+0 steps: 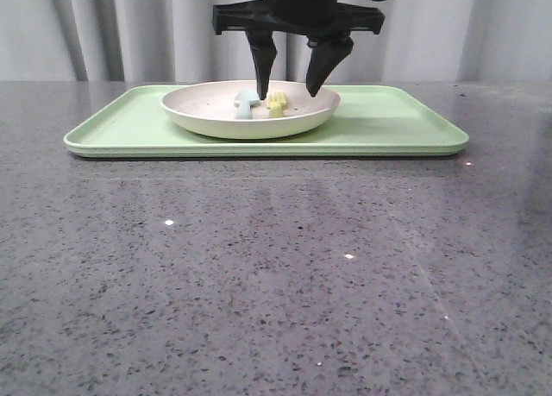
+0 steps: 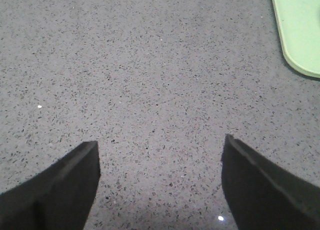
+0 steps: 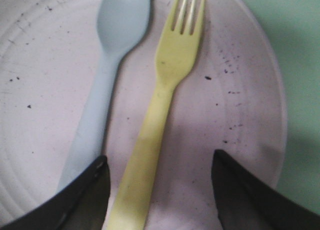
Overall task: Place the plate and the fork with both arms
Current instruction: 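Lower the right gripper and close it on the yellow fork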
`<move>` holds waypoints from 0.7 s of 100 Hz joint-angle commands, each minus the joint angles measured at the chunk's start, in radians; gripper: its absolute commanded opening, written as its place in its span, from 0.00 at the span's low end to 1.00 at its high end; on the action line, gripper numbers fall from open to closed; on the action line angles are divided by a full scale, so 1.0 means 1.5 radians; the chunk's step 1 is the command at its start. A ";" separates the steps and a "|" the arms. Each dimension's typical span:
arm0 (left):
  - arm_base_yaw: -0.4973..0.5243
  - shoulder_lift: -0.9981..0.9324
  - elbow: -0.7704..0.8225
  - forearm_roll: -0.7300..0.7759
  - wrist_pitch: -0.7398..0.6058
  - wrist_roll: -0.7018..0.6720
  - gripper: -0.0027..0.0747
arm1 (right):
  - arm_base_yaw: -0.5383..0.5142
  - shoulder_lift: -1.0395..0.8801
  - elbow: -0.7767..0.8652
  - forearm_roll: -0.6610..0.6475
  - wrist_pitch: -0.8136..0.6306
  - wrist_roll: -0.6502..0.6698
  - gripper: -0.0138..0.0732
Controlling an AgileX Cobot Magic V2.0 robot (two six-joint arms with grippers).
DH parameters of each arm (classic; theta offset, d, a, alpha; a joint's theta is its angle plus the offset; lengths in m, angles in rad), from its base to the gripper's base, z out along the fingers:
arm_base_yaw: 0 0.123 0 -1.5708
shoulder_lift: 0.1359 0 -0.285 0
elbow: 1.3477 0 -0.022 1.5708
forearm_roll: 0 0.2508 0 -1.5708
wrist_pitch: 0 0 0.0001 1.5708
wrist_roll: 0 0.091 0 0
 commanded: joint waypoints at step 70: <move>0.001 0.006 -0.018 0.004 -0.039 -0.007 0.67 | -0.001 0.002 -0.021 0.016 0.005 0.001 0.61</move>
